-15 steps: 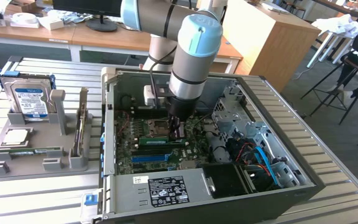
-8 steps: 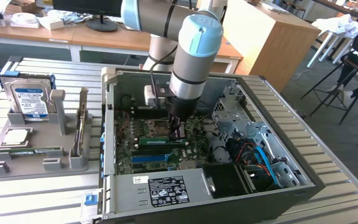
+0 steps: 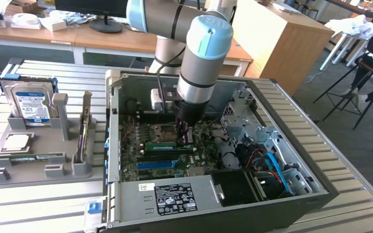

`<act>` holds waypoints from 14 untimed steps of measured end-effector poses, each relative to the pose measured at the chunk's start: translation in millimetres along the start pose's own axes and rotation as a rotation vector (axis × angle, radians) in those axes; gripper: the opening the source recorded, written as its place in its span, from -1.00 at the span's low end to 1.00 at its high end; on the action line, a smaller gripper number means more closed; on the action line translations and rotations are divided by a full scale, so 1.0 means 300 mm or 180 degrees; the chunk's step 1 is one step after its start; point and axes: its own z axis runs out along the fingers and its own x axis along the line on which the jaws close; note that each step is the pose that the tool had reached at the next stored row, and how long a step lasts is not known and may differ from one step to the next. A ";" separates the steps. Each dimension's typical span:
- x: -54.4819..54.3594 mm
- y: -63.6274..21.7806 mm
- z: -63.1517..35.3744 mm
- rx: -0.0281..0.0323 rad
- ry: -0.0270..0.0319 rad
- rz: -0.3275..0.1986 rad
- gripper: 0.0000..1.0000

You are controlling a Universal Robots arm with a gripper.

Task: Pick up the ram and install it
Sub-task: 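Insert the ram into the slot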

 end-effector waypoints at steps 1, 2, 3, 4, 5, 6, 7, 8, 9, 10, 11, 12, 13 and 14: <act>0.000 0.000 0.000 0.0000 0.0000 0.0000 -0.76; 0.000 0.000 0.000 0.0000 0.0000 -0.0001 -0.76; 0.000 0.000 0.000 0.0000 0.0000 0.0000 -0.76; 0.000 0.000 0.000 0.0000 0.0000 -0.0001 -0.76; 0.000 -0.001 0.000 0.0000 0.0000 -0.0002 -0.76; 0.000 -0.001 0.000 0.0000 0.0000 -0.0005 -0.76; 0.000 -0.001 0.000 -0.0001 0.0000 -0.0010 -0.76; 0.000 -0.002 0.000 -0.0001 -0.0001 -0.0015 -0.76; 0.000 -0.002 0.000 -0.0002 -0.0001 -0.0022 -0.76; 0.000 -0.002 0.000 -0.0002 -0.0001 -0.0029 -0.76; 0.000 -0.003 0.000 -0.0003 -0.0001 -0.0037 -0.76; 0.000 -0.003 0.000 -0.0004 -0.0002 -0.0044 -0.76; 0.000 -0.003 0.000 -0.0004 -0.0002 -0.0048 -0.76; 0.000 -0.004 0.000 -0.0005 -0.0002 -0.0053 -0.76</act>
